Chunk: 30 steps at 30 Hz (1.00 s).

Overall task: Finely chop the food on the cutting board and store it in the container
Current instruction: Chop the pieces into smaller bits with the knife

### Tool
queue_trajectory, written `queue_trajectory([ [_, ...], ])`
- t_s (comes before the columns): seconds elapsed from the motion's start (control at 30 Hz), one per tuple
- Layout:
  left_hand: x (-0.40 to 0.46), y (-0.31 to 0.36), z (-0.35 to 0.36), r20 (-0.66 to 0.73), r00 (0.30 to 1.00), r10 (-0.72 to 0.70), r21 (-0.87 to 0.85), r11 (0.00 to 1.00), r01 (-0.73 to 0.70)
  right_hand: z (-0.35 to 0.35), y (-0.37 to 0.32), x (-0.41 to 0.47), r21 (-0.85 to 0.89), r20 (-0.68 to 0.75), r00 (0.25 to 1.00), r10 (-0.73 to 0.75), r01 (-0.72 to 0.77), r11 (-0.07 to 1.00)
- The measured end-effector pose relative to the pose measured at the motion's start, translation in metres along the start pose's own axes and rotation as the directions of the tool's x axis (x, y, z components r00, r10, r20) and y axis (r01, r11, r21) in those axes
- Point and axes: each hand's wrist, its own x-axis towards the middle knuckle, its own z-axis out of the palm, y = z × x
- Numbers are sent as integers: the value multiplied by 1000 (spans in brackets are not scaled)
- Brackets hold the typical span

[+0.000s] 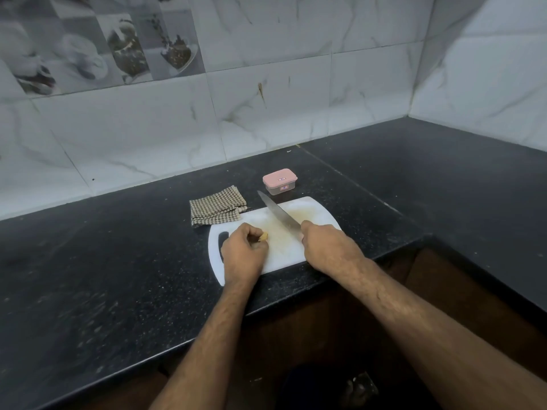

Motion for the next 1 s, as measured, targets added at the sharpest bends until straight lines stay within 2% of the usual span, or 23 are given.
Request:
queue_trajectory([
  [0.07, -1, 1, -1, 2, 1000, -8, -16, 1000, 8, -3, 4, -1, -46, -76, 997, -13, 10, 999],
  [0.17, -2, 3, -1, -23, 1000, -7, -42, 999, 6, 0, 7, -2, -122, -115, 991, -66, 52, 991],
  [0.33, -4, 2, -3, -64, 994, 88, -61, 994, -92, 15, 9, -3, -172, -152, 986, -68, 42, 984],
  [0.47, -2, 0, 0, 80, 973, 216, 162, 960, -227, 18, 14, -2, -135, -175, 982, -69, 46, 990],
  [0.53, -2, 3, 3, 156, 961, 229, 277, 923, -266, 19, 16, -2, -144, -200, 977, -72, 43, 989],
  [0.7, -1, 9, 8, 242, 943, 230, 485, 813, -323, 30, 21, -5, -177, -196, 979, -50, 14, 984],
  [0.87, -1, 12, 12, 323, 913, 248, 556, 731, -395, 36, 16, -5, -290, -185, 982, -37, -19, 957],
  [1.0, 14, 19, 8, 491, 856, 161, 598, 653, -465, 30, 16, 0, -288, -73, 997, -27, 5, 958],
])
